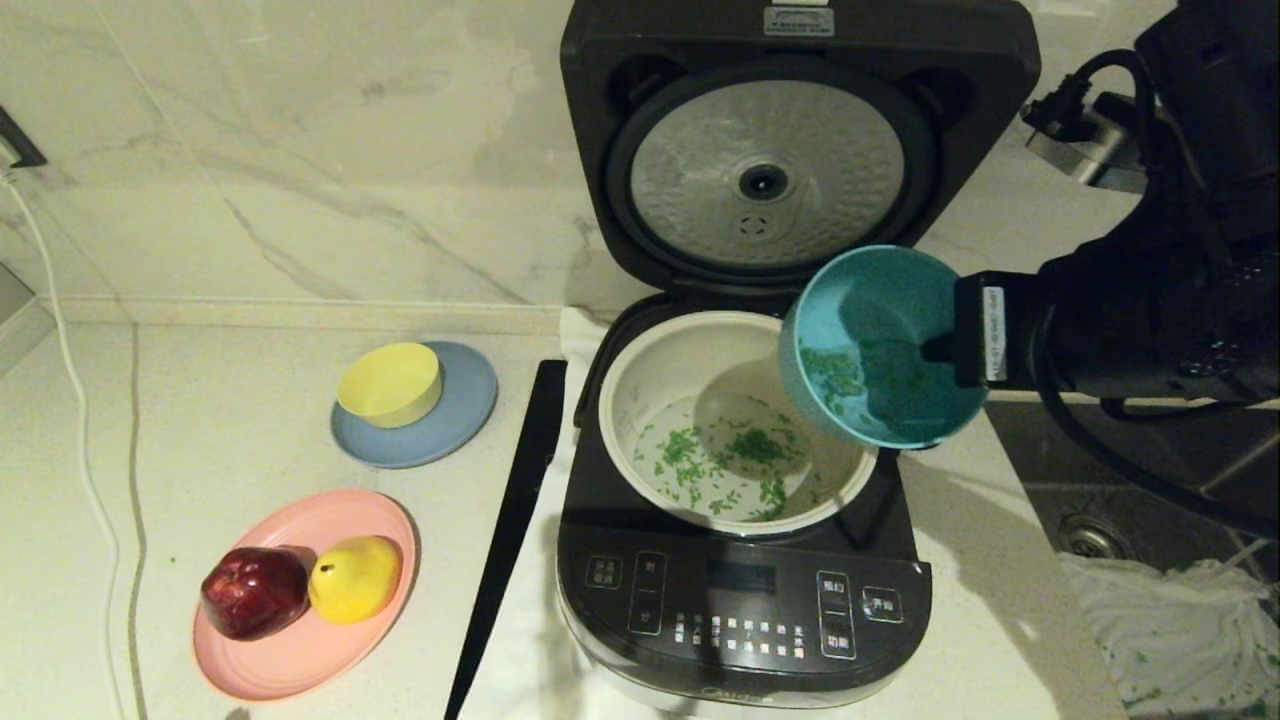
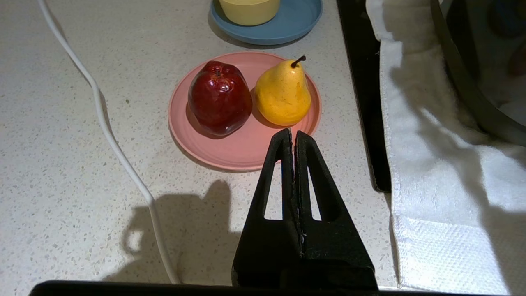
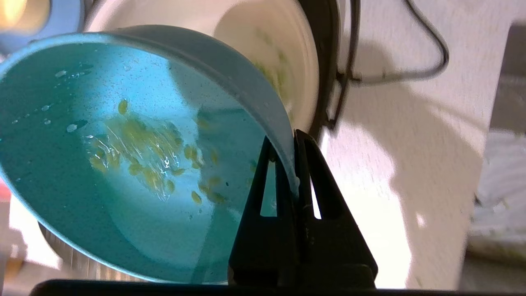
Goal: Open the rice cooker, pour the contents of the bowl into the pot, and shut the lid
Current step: Pour the water from the bowl into the rice cooker
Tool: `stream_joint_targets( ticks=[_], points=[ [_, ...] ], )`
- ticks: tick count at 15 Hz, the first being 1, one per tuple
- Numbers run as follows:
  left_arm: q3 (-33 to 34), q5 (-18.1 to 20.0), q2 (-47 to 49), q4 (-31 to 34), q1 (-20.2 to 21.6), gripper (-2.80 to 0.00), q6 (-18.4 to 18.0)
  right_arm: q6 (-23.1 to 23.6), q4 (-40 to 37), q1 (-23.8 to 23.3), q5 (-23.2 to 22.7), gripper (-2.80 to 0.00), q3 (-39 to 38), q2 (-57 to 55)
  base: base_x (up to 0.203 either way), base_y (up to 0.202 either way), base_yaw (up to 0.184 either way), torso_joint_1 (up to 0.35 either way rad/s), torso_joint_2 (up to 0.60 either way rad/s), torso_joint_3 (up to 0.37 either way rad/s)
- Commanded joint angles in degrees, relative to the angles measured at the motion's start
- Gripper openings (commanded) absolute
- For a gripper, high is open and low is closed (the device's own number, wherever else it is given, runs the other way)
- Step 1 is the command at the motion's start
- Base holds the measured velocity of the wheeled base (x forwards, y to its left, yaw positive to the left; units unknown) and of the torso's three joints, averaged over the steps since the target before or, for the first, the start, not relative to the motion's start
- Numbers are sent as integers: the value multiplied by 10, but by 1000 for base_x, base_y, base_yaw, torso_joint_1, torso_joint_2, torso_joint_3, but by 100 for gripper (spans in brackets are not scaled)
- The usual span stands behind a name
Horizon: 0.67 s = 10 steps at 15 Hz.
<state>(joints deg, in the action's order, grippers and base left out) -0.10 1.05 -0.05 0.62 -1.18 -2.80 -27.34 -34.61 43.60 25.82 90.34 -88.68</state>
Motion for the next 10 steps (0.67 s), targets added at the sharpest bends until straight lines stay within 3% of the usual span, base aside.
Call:
stream_joint_targets(
  ticks=[1,4,10],
  points=[
    [0,0,0,0,0,-280,0,-3,34,11,29,-280,-12,-37,0,0,0,0,0,0],
    [0,0,0,0,0,-280,0,-2,123,34,102,-280,-56,-57,0,0,0,0,0,0],
    [0,0,0,0,0,-280,0,20,292,72,186,-280,-131,-84,0,0,0,0,0,0]
  ],
)
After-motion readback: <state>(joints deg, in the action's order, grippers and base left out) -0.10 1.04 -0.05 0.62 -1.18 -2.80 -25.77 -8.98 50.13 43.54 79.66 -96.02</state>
